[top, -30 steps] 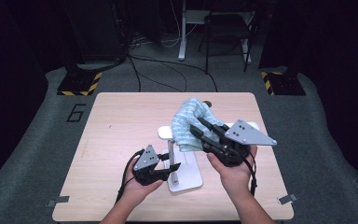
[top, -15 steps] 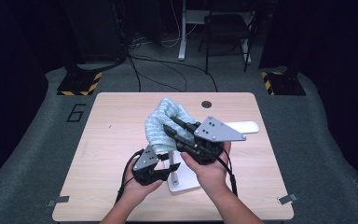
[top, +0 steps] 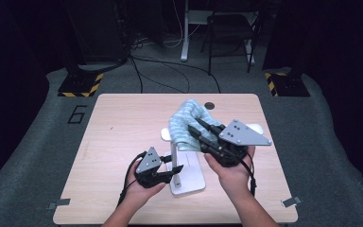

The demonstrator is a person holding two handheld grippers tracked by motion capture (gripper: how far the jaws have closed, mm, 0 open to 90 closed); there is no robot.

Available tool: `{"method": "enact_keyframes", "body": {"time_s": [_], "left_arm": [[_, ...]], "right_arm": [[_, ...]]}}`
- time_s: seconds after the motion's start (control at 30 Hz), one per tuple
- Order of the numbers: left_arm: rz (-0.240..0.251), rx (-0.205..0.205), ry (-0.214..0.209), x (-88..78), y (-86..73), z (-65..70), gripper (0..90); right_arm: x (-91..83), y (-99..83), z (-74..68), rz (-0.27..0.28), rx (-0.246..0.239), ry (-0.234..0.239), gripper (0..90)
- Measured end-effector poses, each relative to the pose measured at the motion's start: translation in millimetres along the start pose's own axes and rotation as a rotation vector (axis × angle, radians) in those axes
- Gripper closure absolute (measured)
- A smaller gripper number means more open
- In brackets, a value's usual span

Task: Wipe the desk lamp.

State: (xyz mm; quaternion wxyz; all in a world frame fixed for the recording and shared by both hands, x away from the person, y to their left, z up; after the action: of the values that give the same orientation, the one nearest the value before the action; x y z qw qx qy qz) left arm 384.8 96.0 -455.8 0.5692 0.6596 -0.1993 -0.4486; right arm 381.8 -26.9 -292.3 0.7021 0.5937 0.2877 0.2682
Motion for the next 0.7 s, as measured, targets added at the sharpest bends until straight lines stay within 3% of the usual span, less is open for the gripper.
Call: {"method": "enact_keyframes", "body": {"time_s": [0.47, 0.7], "left_arm": [[-0.013, -0.005, -0.013, -1.7, -0.8, -0.6, 53.5], [-0.003, 0.004, -0.015, -2.7, -1.1, -3.7, 53.5]], "right_arm": [[-51.0, -28.1, 56.6, -0.019, 0.063, -0.145, 69.3], [-72.5, -38.5, 74.8, -0.024, 0.081, -0.207, 69.4]]}}
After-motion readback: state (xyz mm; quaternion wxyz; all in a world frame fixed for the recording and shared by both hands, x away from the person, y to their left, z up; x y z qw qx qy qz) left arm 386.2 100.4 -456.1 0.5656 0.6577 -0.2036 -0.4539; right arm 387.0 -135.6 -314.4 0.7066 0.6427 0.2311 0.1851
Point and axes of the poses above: each handheld gripper's, and its own axes: x roughly forward along the jaws, y roughly out of its top, z roughly to its right, the point moved 8 cm from there along x, roughly forward along the jaws, and after that the axes turned 3 degrees about -x, right-handed, at the moved point
